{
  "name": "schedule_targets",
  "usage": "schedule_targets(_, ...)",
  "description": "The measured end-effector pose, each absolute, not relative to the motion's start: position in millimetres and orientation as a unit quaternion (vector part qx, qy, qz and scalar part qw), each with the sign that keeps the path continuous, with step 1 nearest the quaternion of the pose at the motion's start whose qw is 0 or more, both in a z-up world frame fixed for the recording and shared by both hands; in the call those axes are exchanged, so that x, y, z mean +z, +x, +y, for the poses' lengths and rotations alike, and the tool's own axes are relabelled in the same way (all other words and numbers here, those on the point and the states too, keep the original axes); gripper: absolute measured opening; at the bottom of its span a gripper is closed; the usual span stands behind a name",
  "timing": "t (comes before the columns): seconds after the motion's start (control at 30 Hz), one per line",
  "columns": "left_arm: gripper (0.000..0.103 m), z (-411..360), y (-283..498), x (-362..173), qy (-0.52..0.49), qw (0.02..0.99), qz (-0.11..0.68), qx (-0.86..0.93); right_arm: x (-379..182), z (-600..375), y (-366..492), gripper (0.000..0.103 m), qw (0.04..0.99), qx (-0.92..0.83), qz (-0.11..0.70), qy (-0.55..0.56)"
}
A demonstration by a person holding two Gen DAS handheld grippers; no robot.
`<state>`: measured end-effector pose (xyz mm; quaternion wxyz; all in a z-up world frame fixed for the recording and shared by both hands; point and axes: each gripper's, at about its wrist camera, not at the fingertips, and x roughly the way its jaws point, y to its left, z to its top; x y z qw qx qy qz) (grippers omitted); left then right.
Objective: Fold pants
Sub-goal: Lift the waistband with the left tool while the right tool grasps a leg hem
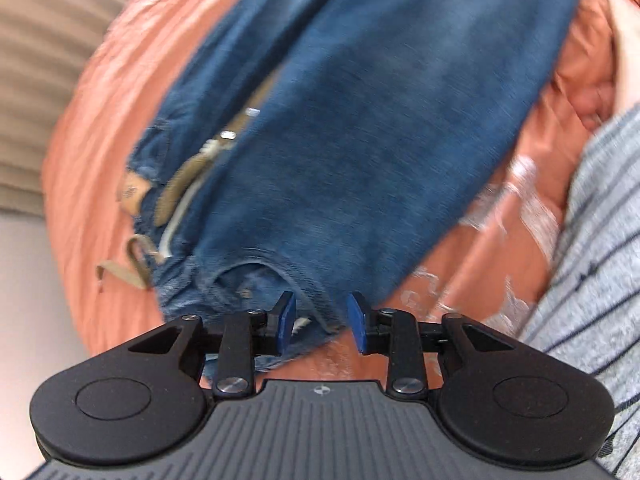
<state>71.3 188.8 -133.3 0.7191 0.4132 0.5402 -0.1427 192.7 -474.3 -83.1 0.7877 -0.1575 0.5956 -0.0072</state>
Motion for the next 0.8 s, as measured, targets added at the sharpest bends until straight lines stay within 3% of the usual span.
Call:
schedule_targets(0.17, 0.056, 174.3, 71.1, -162.6, 0.436, 0.678, 0.563, -0.185, -45.5, -478.4, 187.3, 0.027, 0.770, 0.015, 0.611, -0.180)
schedule_targets(0.33, 0.056, 162.3, 77.2, -190.9, 0.456, 0.664, 0.566, -0.178, -17.7, -479.8, 182.9, 0.027, 0.741, 0.046, 0.629, -0.230)
schedule_targets(0.37, 0.046, 159.7, 78.9, -194.0, 0.452, 0.666, 0.568, -0.168, -18.6, -477.7, 180.5, 0.027, 0.734, 0.060, 0.630, -0.247)
schedule_targets(0.4, 0.024, 157.7, 80.7, -195.3, 0.448, 0.672, 0.569, -0.155, -21.2, -475.7, 178.7, 0.027, 0.730, 0.072, 0.628, -0.259)
schedule_targets(0.47, 0.006, 155.1, 85.0, -189.7, 0.432, 0.692, 0.563, -0.134, -31.0, -471.7, 175.1, 0.027, 0.729, 0.103, 0.619, -0.273)
schedule_targets(0.6, 0.005, 163.3, 93.3, -150.7, 0.358, 0.765, 0.530, -0.079, -65.2, -466.3, 173.9, 0.021, 0.731, 0.129, 0.601, -0.296)
schedule_targets(0.8, 0.005, 176.9, 127.4, -83.9, 0.186, 0.862, 0.471, 0.023, -101.1, -454.4, 176.5, 0.021, 0.734, 0.179, 0.586, -0.292)
